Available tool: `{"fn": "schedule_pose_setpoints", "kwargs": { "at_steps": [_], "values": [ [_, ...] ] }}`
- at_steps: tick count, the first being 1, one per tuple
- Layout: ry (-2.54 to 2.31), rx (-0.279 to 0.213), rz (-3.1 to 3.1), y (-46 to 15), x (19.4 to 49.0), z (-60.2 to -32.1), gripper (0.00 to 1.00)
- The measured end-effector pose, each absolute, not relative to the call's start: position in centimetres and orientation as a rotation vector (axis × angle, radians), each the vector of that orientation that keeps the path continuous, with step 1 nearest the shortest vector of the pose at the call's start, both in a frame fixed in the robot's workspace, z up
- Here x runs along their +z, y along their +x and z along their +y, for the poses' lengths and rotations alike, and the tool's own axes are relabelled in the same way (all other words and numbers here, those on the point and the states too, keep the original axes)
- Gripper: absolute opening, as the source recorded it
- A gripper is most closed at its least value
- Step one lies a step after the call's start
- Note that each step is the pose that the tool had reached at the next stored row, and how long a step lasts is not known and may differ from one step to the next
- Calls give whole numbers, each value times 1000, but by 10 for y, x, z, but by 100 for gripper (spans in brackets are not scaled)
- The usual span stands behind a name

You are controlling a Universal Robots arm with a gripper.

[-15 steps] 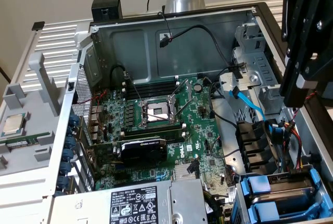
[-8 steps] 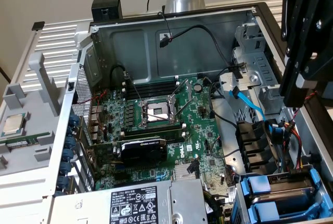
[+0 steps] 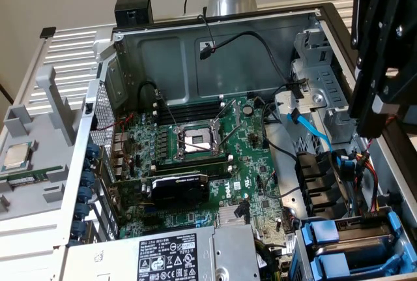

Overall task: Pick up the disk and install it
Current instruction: 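Insert the first disk wire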

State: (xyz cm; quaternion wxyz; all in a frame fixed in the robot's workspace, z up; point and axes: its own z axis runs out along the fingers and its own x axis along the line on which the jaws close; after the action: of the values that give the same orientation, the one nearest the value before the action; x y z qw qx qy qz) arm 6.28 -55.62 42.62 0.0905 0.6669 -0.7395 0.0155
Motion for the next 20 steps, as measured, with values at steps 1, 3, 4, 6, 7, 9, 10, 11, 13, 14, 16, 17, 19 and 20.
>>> {"fn": "schedule_pose_setpoints", "kwargs": {
  "at_steps": [1,3,4,6,7,9,10,11,13,14,16,17,19,20],
  "values": [
    [1978,51,-2199,63,426,-556,32],
    [1972,54,-2202,63,424,-556,32],
    [1969,55,-2204,63,422,-555,32],
    [1960,57,-2209,63,420,-555,32],
    [1955,59,-2211,63,419,-555,32],
    [1946,63,-2215,63,416,-555,32],
    [1942,65,-2217,62,415,-555,32],
    [1937,66,-2219,62,414,-555,32],
    [1928,69,-2223,62,411,-555,32],
    [1925,71,-2223,62,410,-555,32],
    [1919,82,-2220,62,408,-553,32],
    [1916,87,-2217,62,408,-551,32],
    [1912,96,-2214,62,407,-547,32],
    [1910,101,-2212,62,407,-544,32]
  ]
}}
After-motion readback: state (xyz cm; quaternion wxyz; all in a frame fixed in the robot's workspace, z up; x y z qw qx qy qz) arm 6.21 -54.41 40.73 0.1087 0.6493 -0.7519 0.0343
